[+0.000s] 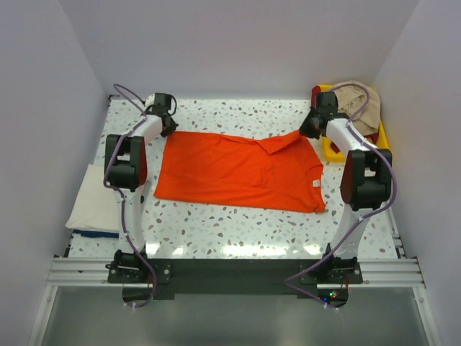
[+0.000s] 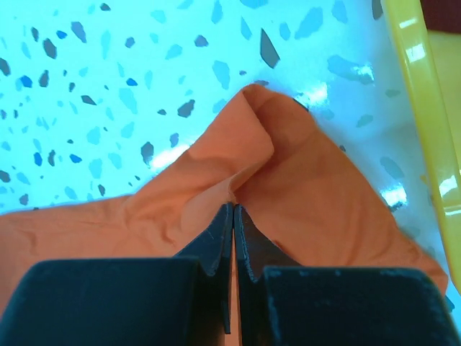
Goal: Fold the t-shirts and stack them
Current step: Fold the tshirt
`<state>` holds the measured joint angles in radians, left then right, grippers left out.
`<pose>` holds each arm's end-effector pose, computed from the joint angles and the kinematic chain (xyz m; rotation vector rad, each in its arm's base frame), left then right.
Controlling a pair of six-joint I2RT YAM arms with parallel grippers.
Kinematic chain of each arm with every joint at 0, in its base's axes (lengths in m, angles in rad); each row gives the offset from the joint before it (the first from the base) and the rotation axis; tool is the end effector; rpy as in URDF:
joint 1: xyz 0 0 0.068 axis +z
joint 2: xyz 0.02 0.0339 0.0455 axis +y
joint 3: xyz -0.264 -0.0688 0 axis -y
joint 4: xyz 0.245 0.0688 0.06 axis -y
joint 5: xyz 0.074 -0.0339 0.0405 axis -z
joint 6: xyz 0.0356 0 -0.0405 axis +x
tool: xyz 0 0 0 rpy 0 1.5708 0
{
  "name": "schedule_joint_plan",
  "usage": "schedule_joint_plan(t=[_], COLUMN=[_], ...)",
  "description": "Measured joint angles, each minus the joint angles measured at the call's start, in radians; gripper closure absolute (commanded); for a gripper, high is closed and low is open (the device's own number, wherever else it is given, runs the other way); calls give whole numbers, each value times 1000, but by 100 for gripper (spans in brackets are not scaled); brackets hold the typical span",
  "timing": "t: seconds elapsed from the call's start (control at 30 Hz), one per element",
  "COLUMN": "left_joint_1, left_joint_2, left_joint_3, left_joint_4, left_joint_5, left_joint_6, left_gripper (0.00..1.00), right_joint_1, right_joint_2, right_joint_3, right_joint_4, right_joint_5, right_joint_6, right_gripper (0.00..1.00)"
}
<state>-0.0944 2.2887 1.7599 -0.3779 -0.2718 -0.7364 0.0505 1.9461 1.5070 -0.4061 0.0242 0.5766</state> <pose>0.5009 -0.0378 0.1553 -0.8752 2.2693 -0.0341 0.4362 0.0212 0.2273 0.6432 2.3454 0.2568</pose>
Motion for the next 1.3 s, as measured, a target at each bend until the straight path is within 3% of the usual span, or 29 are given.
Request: schedule_joint_plan(t=[0.8,0.83,0.93,1.17,1.3], left_joint_1=[58,60,61,46,18], left_joint_2=[0,0,0,34,50], left_joint_3=[13,21,47,187,195], left_joint_4=[13,12,12,-11,-15], left_joint_5=[45,49,51,32,6], left_joint_6=[4,8,23,63,105], left_gripper=[99,87,73,61,59], right_joint_1=[-14,-14,-14,-14,-14], right_joint_2=[161,167,174,176,176], right_joint_3=[343,355,367,367,366], right_joint_4=[-34,-34,-33,-32,-29], right_joint_5=[-193,-200,-209,-230,-234], right_joint_6=[8,9,11,15,15], right_gripper=[100,100,100,100,100])
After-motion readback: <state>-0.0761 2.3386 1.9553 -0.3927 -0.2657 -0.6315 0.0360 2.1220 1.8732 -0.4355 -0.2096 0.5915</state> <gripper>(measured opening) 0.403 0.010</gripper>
